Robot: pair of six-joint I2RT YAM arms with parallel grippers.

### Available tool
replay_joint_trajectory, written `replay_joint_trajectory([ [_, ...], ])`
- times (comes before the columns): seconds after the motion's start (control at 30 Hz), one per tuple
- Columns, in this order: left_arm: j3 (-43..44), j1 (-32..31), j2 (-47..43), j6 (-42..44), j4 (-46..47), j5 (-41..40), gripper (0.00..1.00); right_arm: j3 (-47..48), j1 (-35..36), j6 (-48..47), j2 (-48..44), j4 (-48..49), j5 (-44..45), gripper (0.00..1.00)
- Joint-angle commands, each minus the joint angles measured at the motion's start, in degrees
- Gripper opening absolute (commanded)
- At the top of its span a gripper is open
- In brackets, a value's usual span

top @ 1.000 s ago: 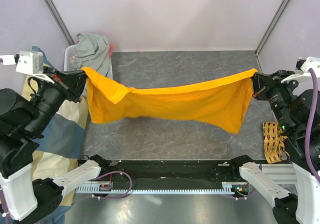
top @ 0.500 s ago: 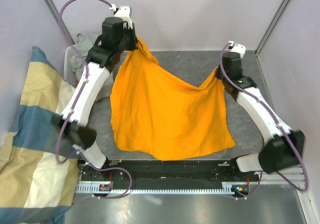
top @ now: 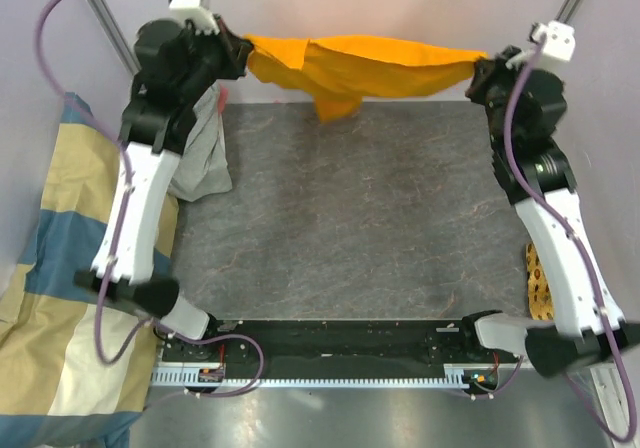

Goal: Fold and stack the t-shirts
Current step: Flatten the tshirt out

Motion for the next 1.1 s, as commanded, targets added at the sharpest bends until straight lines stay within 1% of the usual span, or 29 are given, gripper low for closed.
replay_joint_trajectory([
  [0.0, -17.6, -0.2, -16.4, -2.7, 8.7, 1.0, 0.02, -14.4, -0.1, 2.0, -9.9, -1.2, -4.6, 0.00],
  [0.03, -24.4, -0.2, -18.7, -2.7, 9.1, 0.8, 0.02, -19.6, -0.1, 2.7, -11.4, -2.0, -5.2, 0.00],
  [0.1, -31.7, -0.2, -24.4, -3.0, 10.3, 0.8, 0.02, -24.7, -0.1, 3.2, -15.0, -3.2, -5.5, 0.00],
  [0.13, -39.7, -0.2, -26.0, -3.3, 10.7, 1.1, 0.02, -29.6, 0.0, 3.5, -15.8, -3.6, -5.8, 0.00],
  [0.17, -44.2, -0.2, -27.4, -3.7, 12.0, 1.2, 0.02, -32.3, 0.0, 3.7, -16.7, -3.8, -6.0, 0.00],
  [0.2, -52.6, -0.3, -30.1, -5.0, 12.6, 1.3, 0.02, -34.7, 0.0, 4.2, -18.3, -3.9, -6.1, 0.00],
  [0.23, -57.0, -0.3, -31.2, -6.0, 13.6, 1.5, 0.02, -39.4, 0.0, 4.5, -18.9, -4.1, -6.1, 0.00],
  [0.27, -61.4, -0.3, -32.5, -7.2, 14.7, 1.6, 0.02, -41.6, 0.0, 5.2, -19.5, -4.1, -6.2, 0.00],
  [0.3, -69.4, -0.4, -34.0, -9.5, 17.1, 1.7, 0.02, -43.6, 0.0, 5.7, -20.2, -4.0, -6.1, 0.00],
  [0.33, -72.9, -0.4, -34.5, -10.8, 17.9, 1.8, 0.02, -47.1, 0.0, 6.1, -20.4, -4.1, -5.7, 0.00],
  [0.37, -76.1, -0.5, -34.9, -12.9, 19.3, 2.3, 0.02, -48.6, 0.0, 7.5, -20.8, -4.5, -5.6, 0.00],
  [0.4, -81.2, -0.6, -35.4, -13.7, 19.4, 3.0, 0.02, -50.5, 0.0, 8.4, -20.9, -4.8, -5.7, 0.00],
  [0.5, -87.9, -0.9, -37.3, -16.5, 19.6, 3.7, 0.02, -52.3, -0.1, 11.6, -21.2, -7.0, -5.3, 0.00],
  [0.63, -90.6, -1.1, -41.3, -17.4, 17.1, 2.2, 0.02, -53.0, 0.0, 13.7, -21.5, -8.8, -4.1, 0.00],
  [0.7, -89.9, -1.1, -41.9, -17.2, 14.5, 0.5, 0.02, -52.8, 0.0, 14.2, -20.9, -10.0, -3.6, 0.00],
  [0.9, -87.9, -1.1, -44.1, -17.4, 10.6, -1.1, 0.02, -52.3, 0.0, 16.1, -17.9, -14.2, -3.2, 0.00],
  [1.07, -87.5, -1.1, -45.0, -17.9, 7.7, 0.4, 0.02, -53.4, 0.0, 18.2, -17.4, -16.0, -3.1, 0.00],
])
